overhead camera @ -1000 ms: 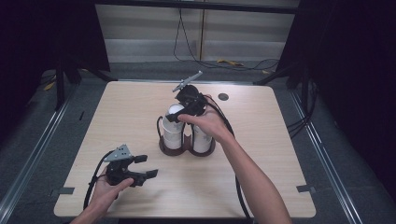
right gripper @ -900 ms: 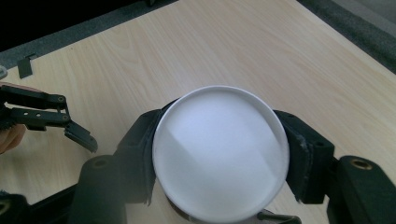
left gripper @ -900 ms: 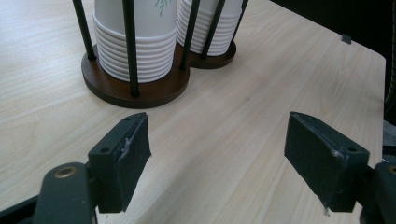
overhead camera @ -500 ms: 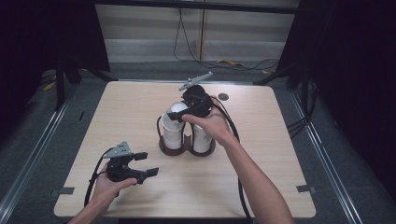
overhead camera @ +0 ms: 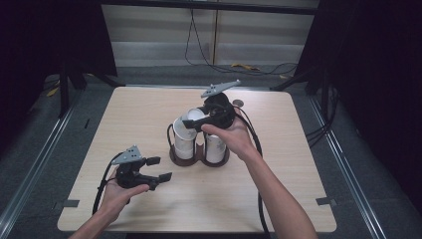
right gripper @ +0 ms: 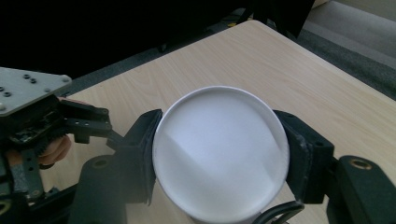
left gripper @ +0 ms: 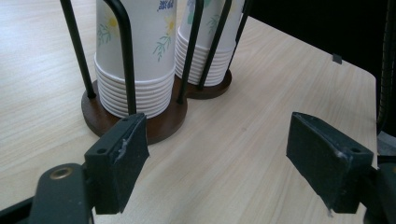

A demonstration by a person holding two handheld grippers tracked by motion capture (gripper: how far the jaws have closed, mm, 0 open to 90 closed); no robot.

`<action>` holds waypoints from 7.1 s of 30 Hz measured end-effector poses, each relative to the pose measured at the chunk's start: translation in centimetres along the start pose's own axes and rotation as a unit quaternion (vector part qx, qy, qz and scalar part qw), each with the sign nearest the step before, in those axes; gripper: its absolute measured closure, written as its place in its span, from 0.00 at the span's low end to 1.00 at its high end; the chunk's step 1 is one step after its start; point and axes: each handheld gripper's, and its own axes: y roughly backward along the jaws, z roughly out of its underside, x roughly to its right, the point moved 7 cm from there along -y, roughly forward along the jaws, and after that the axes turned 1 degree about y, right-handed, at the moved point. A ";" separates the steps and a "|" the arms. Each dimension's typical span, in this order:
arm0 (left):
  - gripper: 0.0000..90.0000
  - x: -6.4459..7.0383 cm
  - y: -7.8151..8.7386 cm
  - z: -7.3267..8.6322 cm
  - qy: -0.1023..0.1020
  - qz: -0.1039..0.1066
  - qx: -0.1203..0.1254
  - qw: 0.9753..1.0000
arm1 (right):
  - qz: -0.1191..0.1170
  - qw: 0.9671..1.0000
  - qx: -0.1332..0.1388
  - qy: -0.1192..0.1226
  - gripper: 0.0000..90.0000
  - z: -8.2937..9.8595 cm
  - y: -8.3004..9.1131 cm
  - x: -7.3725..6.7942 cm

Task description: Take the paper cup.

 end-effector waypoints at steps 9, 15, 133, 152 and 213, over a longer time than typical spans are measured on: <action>0.19 0.5 -0.2 -1.5 0.002 0.016 0.012 1.000 | -0.016 1.000 0.023 -0.003 0.42 1.4 1.6 -1.3; 0.19 1.0 -0.8 -1.9 -0.005 0.021 0.005 1.000 | -0.022 0.999 0.033 -0.009 0.42 2.8 2.7 -2.0; 0.26 5.3 -4.1 -1.0 -0.076 0.123 -0.010 0.989 | -0.154 0.980 0.085 -0.092 0.34 12.9 0.8 -6.4; 0.27 4.4 -3.7 -0.4 -0.076 0.099 -0.047 0.991 | -0.130 0.986 0.065 -0.084 0.17 13.5 1.2 -5.7; 0.27 5.6 -5.0 1.3 -0.159 0.088 -0.195 0.964 | -0.131 0.961 -0.204 0.130 0.30 15.7 -2.0 -7.1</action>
